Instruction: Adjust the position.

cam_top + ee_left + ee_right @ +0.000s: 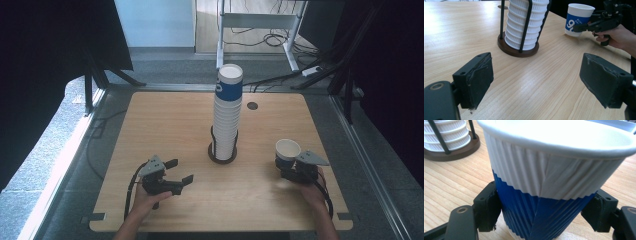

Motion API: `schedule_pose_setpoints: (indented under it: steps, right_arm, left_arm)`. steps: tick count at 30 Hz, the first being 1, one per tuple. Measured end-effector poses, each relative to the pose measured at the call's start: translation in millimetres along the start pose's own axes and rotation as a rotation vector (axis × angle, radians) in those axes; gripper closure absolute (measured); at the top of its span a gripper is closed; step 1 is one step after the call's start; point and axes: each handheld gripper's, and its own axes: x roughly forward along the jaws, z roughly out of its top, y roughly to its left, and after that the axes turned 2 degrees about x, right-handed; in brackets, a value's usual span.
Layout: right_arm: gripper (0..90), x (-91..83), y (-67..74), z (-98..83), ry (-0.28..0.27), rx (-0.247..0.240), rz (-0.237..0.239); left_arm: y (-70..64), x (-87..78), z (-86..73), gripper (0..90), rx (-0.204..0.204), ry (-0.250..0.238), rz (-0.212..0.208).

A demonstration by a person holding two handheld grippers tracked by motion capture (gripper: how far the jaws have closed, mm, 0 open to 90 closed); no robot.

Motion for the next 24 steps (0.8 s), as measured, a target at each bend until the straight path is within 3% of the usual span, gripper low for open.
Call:
schedule_pose_setpoints:
  steps: [24]
  right_arm:
    - [22.9,2.3,-7.9,-8.7,0.055,0.005,-0.021]
  left_arm:
    - [1.8,-2.6,-1.9,12.0,-0.004,0.003,-0.001]
